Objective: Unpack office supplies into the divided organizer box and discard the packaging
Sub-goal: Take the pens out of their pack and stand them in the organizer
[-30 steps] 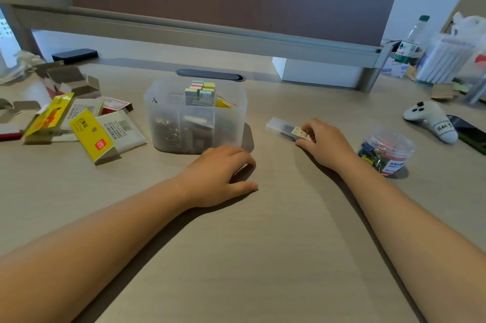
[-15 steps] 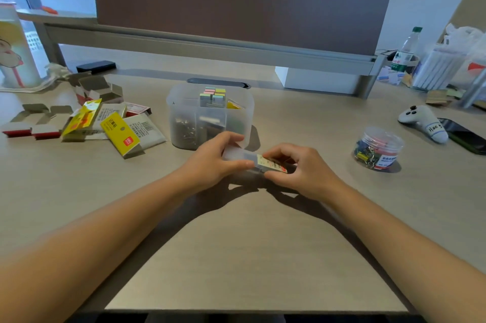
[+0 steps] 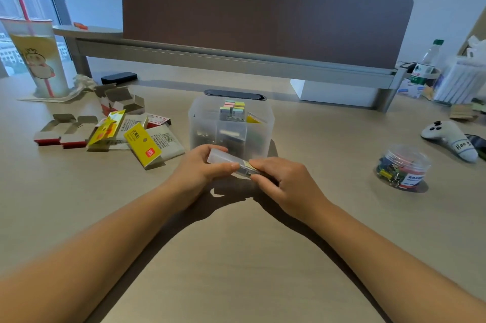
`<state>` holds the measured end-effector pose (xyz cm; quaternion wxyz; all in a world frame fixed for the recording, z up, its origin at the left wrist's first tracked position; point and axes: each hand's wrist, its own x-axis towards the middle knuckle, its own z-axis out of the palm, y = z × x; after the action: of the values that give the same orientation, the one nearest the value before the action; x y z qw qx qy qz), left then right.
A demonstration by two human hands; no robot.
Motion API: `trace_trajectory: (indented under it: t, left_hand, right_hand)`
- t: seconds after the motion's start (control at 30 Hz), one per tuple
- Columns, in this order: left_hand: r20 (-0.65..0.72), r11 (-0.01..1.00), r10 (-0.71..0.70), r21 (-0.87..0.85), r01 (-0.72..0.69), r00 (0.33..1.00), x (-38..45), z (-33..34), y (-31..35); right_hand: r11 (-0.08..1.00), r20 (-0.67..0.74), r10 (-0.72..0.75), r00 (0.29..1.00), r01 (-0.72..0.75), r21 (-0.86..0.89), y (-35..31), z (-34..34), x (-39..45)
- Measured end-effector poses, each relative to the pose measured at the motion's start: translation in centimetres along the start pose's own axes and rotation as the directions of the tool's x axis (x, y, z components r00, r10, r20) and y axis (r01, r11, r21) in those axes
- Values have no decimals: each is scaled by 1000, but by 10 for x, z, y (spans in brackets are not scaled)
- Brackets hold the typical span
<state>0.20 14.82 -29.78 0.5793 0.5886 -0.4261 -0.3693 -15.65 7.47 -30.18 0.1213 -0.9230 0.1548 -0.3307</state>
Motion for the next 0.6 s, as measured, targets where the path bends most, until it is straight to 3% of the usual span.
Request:
trace_trajectory:
  t: [0.13,0.4,0.6]
  left_hand:
    - [51,998,-17,-58,20,999,-2,0,2]
    - [-15,982,84,171,-80,996,-3,1,3]
    - [-22,967,123,228,-115,992,-4,4,4]
  right_hand:
    - [999,4,-23,1000,23,-49,1,2,-1]
    - [942,45,-188,981,193,-276,4,2,3]
    - [898,6,-292,956,276,-343,10,4,4]
